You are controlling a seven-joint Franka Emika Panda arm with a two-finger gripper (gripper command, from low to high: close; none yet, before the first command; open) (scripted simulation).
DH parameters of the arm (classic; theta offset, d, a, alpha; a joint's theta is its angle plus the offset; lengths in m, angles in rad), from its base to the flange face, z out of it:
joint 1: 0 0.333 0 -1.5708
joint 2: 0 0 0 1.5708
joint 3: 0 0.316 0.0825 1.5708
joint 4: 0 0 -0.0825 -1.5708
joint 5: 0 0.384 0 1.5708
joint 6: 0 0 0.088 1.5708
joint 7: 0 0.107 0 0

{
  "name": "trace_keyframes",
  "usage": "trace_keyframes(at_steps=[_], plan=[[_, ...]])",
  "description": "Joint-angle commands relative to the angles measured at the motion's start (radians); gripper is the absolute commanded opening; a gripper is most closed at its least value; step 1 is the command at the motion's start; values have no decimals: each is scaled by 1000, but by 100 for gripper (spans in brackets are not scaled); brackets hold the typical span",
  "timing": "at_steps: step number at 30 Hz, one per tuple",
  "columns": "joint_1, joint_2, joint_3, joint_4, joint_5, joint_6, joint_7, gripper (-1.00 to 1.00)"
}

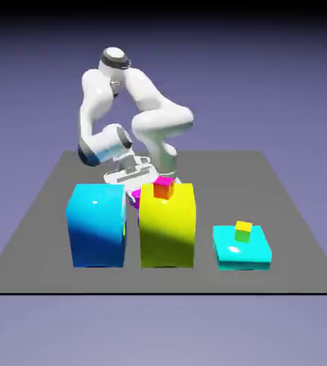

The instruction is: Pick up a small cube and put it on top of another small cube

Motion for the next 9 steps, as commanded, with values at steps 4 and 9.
trace_keyframes(at_steps=[4,9], plan=[[74,47,-41,-30,-159,-86,173,-100],[119,76,-66,-49,-257,-139,279,100]])
